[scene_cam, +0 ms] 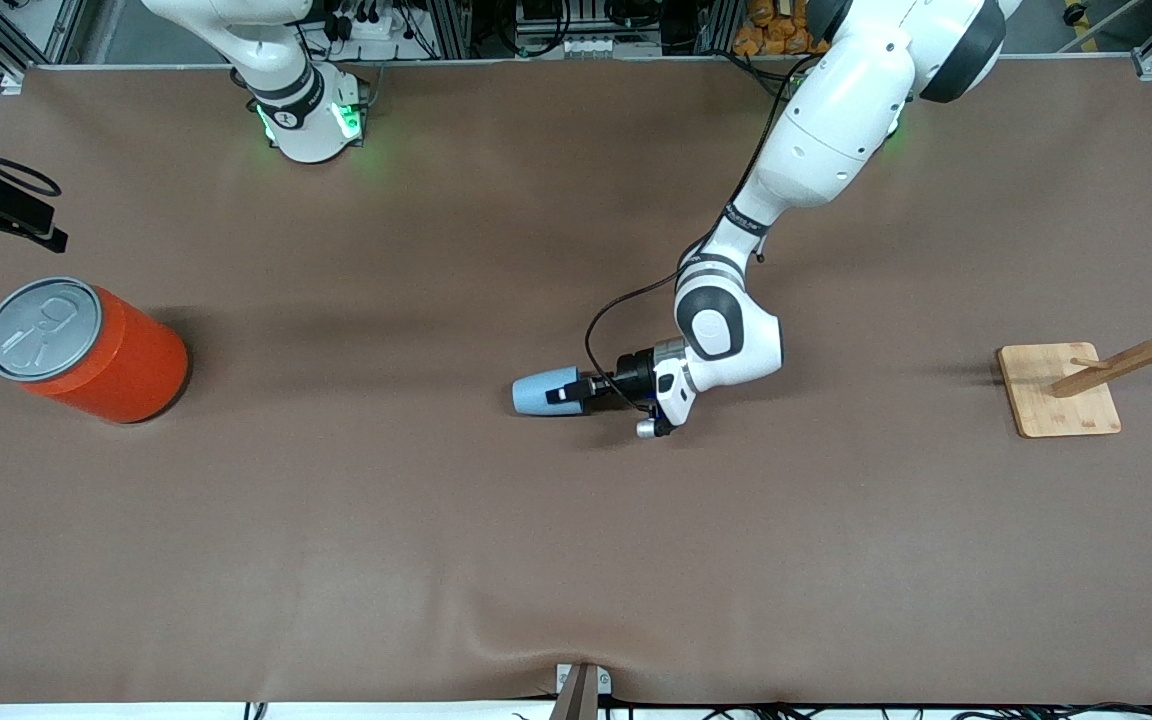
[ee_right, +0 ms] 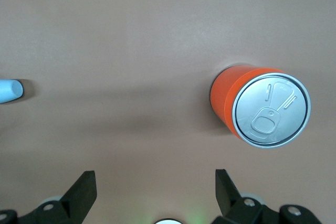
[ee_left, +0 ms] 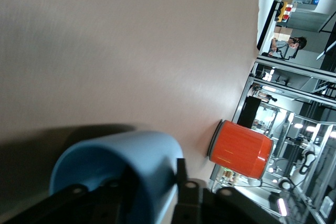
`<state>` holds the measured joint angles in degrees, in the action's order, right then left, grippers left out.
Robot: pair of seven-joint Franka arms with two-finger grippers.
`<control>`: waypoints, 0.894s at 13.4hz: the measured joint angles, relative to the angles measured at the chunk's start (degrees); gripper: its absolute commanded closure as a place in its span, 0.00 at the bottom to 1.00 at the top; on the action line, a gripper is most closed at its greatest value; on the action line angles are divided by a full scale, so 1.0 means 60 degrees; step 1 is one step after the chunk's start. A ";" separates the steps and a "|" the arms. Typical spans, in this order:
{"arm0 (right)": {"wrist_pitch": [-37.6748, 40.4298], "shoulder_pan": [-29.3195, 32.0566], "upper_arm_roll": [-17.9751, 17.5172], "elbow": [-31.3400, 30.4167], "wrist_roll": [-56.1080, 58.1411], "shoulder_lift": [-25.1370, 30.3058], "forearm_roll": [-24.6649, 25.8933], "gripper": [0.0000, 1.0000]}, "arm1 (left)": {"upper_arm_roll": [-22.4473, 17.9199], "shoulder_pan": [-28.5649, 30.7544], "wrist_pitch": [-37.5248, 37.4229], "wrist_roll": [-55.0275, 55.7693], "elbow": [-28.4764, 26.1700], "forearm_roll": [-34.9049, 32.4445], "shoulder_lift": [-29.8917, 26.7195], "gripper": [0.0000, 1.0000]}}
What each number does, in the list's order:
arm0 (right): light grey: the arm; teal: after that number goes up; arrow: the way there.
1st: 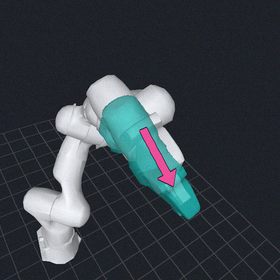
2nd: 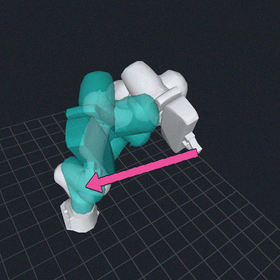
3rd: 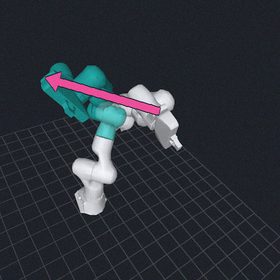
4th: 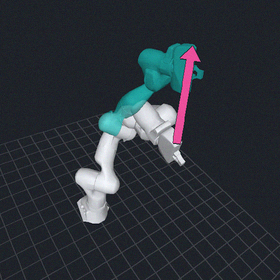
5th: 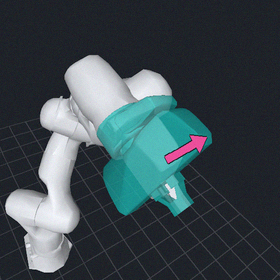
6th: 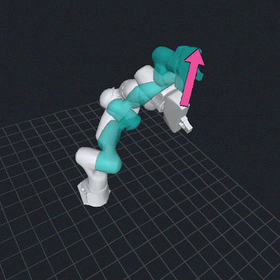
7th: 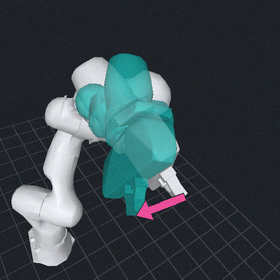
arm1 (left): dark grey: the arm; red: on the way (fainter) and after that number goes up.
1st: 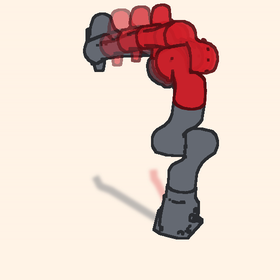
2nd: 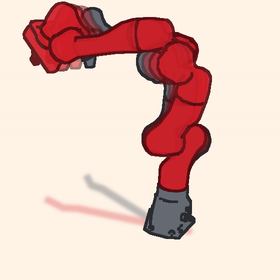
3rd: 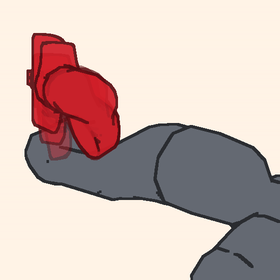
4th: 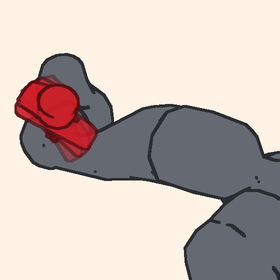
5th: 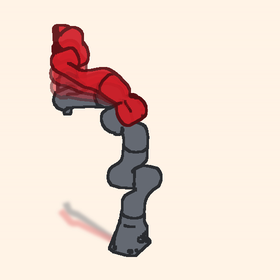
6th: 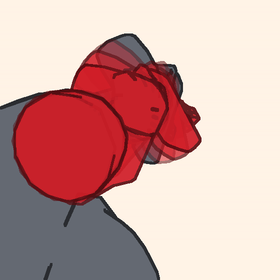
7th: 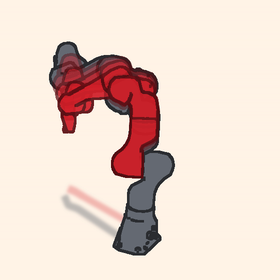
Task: Flip cup
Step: 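Drag the cup with the left gripper toward the wooden stand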
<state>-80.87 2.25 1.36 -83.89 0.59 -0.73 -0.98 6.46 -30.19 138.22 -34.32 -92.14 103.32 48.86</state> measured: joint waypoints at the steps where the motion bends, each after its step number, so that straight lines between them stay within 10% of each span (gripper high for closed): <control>1: -0.0006 0.0000 -0.0001 0.0000 -0.0039 0.0000 -0.0002 0.00 | -0.0196 0.0011 0.0004 0.0053 0.0107 -0.0439 -0.0057 1.00; 7: -0.0016 0.0000 -0.0002 0.0002 -0.0078 0.0000 -0.0009 0.00 | -0.0724 0.0092 0.0170 0.1030 0.0246 -0.2324 -0.0800 1.00; 12: -0.0019 -0.0001 -0.0007 0.0006 -0.0080 0.0000 -0.0011 0.00 | -0.1555 0.0209 0.0172 0.5431 0.0313 -0.7572 -0.2305 1.00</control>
<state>-80.99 2.24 1.31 -83.85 0.11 -0.73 -1.04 -2.88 -28.94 139.26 -1.74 -90.26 57.89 35.03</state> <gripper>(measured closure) 0.000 0.938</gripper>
